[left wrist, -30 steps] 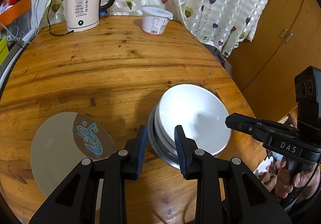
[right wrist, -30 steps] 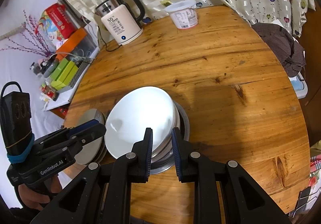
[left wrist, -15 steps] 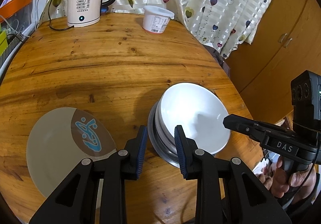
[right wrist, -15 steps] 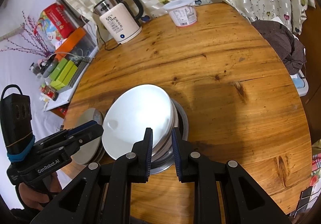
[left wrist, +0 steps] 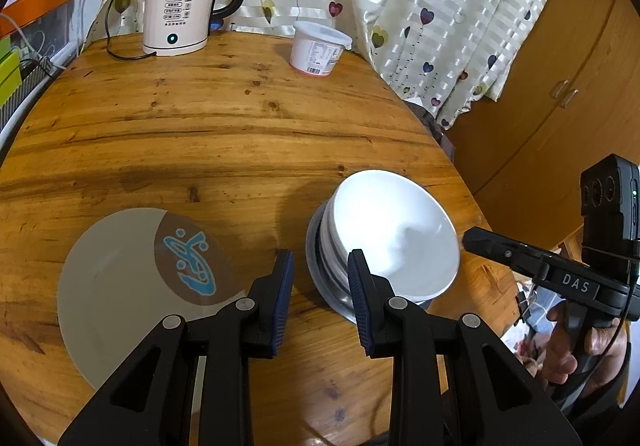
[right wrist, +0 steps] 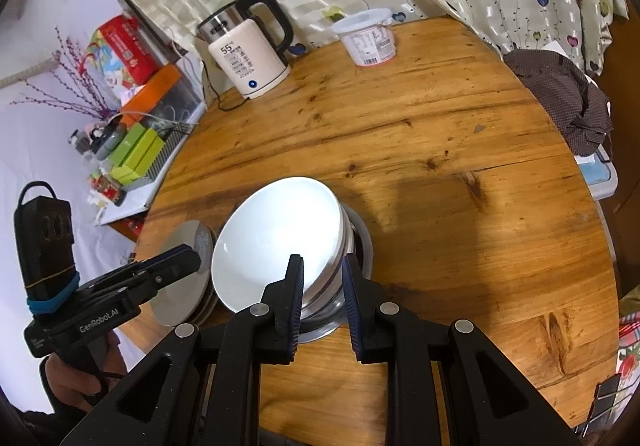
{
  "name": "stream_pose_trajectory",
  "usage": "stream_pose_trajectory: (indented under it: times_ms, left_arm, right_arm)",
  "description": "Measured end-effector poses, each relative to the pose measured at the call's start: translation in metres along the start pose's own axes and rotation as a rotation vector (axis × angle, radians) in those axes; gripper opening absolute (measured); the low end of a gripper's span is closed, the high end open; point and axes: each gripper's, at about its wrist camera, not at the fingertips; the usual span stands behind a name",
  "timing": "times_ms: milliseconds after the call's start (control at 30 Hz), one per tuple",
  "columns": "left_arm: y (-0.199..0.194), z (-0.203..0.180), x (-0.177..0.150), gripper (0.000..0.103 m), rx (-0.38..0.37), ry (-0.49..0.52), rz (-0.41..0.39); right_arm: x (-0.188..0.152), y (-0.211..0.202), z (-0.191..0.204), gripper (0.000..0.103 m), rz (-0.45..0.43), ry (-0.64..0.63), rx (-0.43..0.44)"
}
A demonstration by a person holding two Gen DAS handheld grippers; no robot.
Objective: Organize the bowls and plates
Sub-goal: 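Lift the nested steel and white bowls with the right gripper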
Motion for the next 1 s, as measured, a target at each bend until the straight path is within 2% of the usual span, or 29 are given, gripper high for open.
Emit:
stream_pose_trajectory:
  times_ms: [200,333,567,1000]
  left_arm:
    - [0.001,0.005,-0.003,0.029,0.0,-0.008,0.006]
    - [0.001,0.006,-0.004,0.029,0.004,-0.007,0.008]
    - [0.002,0.009,-0.007,0.029,0.001,-0.007,0.016]
    - [0.012,0.019,-0.006,0.029,-0.028,-0.031,0.047]
  right_arm:
    - [-0.002,-0.004,-0.007,0.02,-0.007,0.007,0.023]
    - [-0.004,-0.006,-0.009,0.028,-0.019,0.01,0.028]
    - [-0.006,-0.007,-0.013,0.03,-0.023,0.004,0.036]
    - [-0.01,-0.001,-0.032,0.03,0.006,0.074,0.043]
Point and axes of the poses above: each gripper's, at about its wrist camera, not at the fingertips, and y roughly the way its jaws point, z to its left, x to its top, and after that the axes turned 8 degrees about z, right-handed
